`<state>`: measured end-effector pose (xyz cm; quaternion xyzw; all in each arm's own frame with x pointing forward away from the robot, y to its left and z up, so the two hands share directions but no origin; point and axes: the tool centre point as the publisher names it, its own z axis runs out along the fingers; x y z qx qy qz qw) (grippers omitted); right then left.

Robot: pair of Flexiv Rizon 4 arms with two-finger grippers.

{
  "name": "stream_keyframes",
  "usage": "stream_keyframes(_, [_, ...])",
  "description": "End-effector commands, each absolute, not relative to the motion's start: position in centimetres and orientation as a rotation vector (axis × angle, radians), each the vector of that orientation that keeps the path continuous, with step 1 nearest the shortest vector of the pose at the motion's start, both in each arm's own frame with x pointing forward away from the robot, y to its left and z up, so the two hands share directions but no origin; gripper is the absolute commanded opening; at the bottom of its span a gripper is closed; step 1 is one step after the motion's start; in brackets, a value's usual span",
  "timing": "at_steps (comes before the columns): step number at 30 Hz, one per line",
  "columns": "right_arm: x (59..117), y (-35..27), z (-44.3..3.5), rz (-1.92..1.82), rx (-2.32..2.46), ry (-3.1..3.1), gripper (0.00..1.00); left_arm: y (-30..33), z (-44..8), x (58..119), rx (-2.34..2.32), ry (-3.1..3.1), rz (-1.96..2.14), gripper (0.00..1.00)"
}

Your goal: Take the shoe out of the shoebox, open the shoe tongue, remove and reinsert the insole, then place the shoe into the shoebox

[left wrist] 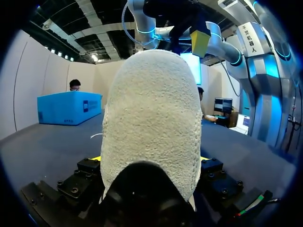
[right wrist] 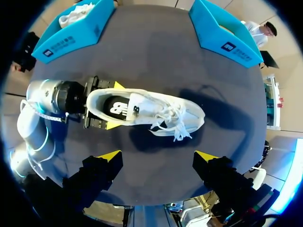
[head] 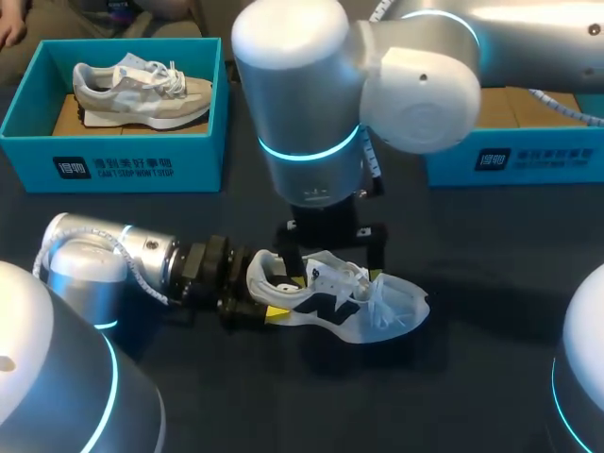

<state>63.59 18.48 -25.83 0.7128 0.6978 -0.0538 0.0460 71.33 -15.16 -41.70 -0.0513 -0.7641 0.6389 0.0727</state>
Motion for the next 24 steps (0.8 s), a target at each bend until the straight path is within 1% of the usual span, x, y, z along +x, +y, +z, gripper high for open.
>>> stream_keyframes(1, [63.2,19.3,-26.0,-0.169,2.182,2.099,1.0,-15.1,-41.3,71.0,-0.156,-2.312,1.895,0.44])
stream_keyframes(2, [63.2,19.3,-26.1,-0.169,2.181,2.1,1.0,-15.1,-41.3,71.0,-0.156,-2.312,1.893,0.44])
stream_keyframes(5, [63.2,19.4,-26.1,-0.169,2.181,2.1,1.0,-15.0,-41.5,70.9,-0.157,-2.33,1.869,0.27])
stream_keyframes(6, [63.2,19.4,-26.1,-0.169,2.182,2.099,1.0,-15.0,-41.5,70.8,-0.158,-2.33,1.868,0.2])
stream_keyframes(7, [63.2,19.4,-26.1,-0.168,2.183,2.099,1.0,-15.0,-41.6,70.8,-0.158,-2.331,1.867,0.05])
stream_keyframes(8, [63.1,19.4,-26.1,-0.167,2.183,2.099,1.0,-15.1,-41.6,70.8,-0.158,-2.333,1.866,0.0])
stream_keyframes(24, [64.1,21.8,-26.9,-0.176,2.191,1.997,1.0,-15.2,-41.9,70.4,-0.124,-2.326,1.863,0.0])
